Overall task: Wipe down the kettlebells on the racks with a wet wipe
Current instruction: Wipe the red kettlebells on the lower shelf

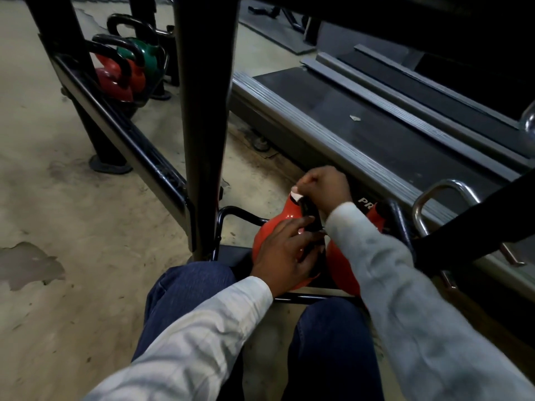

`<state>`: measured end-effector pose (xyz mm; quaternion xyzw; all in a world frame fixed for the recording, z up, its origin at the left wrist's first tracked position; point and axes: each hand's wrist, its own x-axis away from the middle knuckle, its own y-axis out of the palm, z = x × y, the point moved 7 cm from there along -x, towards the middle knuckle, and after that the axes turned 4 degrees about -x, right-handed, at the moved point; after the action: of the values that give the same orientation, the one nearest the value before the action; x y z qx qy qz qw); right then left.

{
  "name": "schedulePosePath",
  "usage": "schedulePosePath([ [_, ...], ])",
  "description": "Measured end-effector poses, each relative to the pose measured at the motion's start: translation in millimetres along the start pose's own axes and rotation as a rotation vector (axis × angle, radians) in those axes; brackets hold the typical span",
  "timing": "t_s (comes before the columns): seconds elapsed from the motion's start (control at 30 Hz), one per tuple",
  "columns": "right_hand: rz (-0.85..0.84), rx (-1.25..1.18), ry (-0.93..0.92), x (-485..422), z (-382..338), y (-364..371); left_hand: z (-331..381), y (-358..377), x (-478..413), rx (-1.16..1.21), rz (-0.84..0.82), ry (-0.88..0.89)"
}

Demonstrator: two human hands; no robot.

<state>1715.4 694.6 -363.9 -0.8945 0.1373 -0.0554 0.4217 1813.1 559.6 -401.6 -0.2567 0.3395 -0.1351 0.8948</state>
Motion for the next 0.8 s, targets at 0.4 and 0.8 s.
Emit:
schedulePosePath([
  [0.4, -0.211, 0.706, -0.19, -5, -32, 14, -1, 2, 5, 0.013, -0.031, 0.0],
  [0.8, -0.106, -1.005, 0.625, 29, 86, 49, -1, 2, 5, 0.027, 0.003, -0.016],
])
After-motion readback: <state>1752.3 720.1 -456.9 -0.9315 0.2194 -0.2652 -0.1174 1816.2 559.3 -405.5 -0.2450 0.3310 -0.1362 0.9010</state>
